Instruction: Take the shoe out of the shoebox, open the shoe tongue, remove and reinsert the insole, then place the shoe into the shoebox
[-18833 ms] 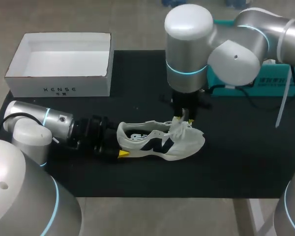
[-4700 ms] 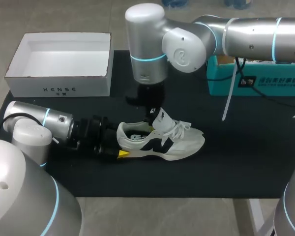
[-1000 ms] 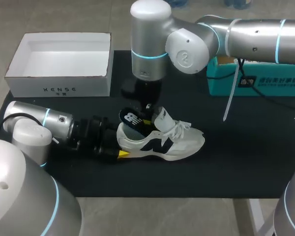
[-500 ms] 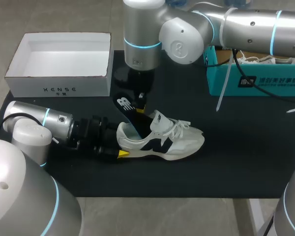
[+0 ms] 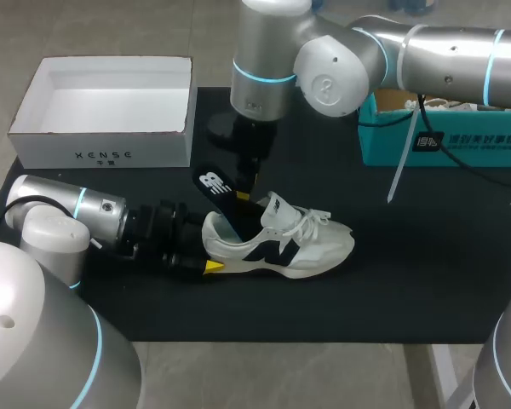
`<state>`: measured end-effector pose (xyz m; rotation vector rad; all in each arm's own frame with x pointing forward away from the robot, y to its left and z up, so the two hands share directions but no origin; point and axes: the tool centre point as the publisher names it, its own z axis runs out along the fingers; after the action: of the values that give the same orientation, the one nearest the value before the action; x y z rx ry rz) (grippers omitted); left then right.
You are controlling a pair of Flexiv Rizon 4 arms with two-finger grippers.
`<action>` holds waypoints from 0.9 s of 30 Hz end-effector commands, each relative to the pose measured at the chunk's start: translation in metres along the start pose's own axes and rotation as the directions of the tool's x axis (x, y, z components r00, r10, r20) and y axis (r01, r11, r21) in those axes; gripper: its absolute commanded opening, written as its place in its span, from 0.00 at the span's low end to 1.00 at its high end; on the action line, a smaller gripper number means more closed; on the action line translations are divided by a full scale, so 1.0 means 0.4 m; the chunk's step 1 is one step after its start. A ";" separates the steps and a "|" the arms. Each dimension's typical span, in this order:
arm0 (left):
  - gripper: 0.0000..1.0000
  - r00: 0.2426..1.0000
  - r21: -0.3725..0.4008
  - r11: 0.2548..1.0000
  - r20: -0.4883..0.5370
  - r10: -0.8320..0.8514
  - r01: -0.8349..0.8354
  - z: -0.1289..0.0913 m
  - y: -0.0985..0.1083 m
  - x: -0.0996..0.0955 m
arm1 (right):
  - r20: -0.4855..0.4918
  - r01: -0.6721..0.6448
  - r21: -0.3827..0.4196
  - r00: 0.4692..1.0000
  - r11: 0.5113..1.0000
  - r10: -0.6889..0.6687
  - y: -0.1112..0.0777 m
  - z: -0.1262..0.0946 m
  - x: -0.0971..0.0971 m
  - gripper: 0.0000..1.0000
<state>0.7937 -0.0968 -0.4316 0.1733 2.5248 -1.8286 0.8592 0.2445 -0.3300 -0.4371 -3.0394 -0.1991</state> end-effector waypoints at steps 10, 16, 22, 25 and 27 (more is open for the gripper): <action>0.00 1.000 -0.001 1.000 0.000 0.000 0.000 0.001 0.002 0.003 | -0.015 0.019 -0.045 1.000 0.999 -0.020 -0.003 0.011 0.020 0.47; 0.00 1.000 -0.001 1.000 0.000 0.000 0.000 0.001 0.002 0.003 | -0.040 0.023 -0.064 0.999 0.998 -0.025 -0.002 0.043 0.030 0.45; 0.00 1.000 -0.001 1.000 0.000 0.000 0.000 0.001 0.002 0.003 | -0.050 0.030 -0.084 0.998 0.996 -0.034 0.006 0.060 0.036 0.34; 0.00 1.000 -0.001 1.000 0.000 0.000 0.000 0.001 0.002 0.003 | -0.045 0.030 -0.090 0.998 0.996 -0.034 0.007 0.059 0.036 0.00; 0.00 1.000 -0.001 1.000 0.000 0.000 0.000 0.001 0.002 0.003 | -0.041 0.027 -0.093 0.999 0.995 -0.031 0.005 0.055 0.036 0.00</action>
<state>0.7937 -0.0968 -0.4316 0.1733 2.5249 -1.8286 0.8456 0.2538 -0.3513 -0.3865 -3.0019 -0.3468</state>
